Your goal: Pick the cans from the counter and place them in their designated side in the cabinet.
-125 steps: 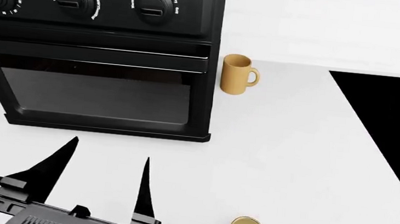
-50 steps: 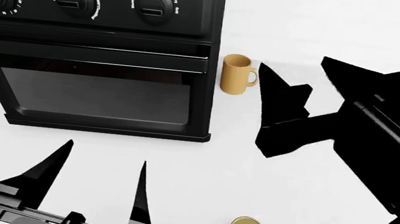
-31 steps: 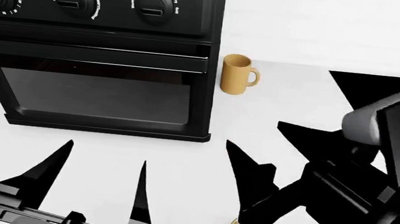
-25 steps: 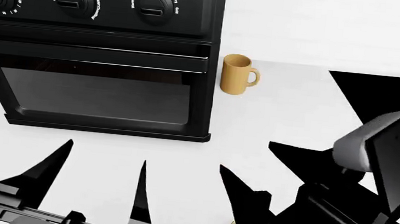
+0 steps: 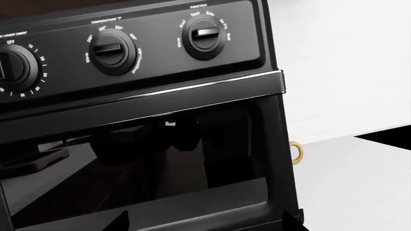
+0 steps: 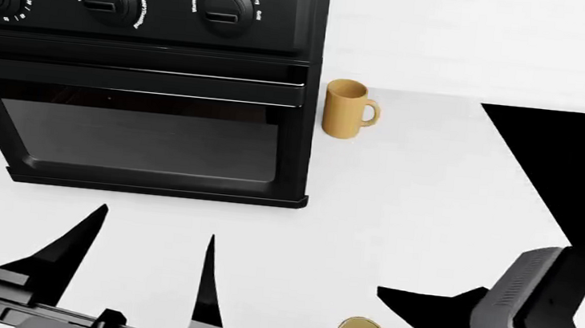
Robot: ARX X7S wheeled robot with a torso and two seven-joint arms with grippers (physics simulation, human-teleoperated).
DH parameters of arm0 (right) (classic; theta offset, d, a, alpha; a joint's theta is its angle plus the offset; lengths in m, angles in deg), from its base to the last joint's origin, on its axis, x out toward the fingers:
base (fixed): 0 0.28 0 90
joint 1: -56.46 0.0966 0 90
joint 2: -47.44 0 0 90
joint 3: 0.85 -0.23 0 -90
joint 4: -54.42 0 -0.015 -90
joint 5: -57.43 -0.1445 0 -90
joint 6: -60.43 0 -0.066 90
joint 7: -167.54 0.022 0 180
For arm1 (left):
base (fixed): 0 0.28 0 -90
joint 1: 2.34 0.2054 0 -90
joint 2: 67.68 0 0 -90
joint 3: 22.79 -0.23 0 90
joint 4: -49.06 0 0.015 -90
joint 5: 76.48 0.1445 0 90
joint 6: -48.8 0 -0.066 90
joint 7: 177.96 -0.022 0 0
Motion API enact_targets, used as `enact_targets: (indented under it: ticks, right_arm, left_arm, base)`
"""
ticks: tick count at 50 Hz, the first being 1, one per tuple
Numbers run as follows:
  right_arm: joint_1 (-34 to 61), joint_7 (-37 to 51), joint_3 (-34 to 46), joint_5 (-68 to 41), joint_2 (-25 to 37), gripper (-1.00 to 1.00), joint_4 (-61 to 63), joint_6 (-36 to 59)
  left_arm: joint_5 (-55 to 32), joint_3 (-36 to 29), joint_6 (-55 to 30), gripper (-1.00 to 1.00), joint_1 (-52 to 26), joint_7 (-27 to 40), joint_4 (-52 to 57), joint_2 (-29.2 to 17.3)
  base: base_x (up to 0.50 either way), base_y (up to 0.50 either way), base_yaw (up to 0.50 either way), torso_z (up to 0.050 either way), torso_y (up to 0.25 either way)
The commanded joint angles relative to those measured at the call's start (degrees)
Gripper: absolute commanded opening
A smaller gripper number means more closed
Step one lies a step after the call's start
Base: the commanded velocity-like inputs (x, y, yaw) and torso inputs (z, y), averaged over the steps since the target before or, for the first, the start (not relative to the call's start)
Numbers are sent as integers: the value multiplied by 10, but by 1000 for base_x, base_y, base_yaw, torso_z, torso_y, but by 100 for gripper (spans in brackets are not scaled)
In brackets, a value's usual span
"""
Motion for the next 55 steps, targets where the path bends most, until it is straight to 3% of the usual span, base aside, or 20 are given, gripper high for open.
enact_targets:
  ticks: [1, 9, 40, 55]
  right_arm:
    - [-38, -22, -25, 10, -7, 100, 2, 30]
    - [-66, -51, -64, 45, -24, 100, -4, 71]
    - [-134, -234, -128, 245, -11, 100, 31, 68]
    - [-170, -338, -118, 373, -28, 100, 47, 65]
  left_arm:
    - [-1, 2, -1, 100, 3, 0, 0, 2]
    - [1, 0, -4, 100, 2, 1, 0, 6]
    - [21, -14, 8, 100, 2, 1, 0, -2]
    - [23, -14, 6, 100, 4, 1, 0, -1]
  base:
    - [0, 0, 0, 0, 0]
    - [0, 0, 0, 0, 0]
    - [0, 0, 0, 0, 0]
    - [0, 0, 0, 0, 0]
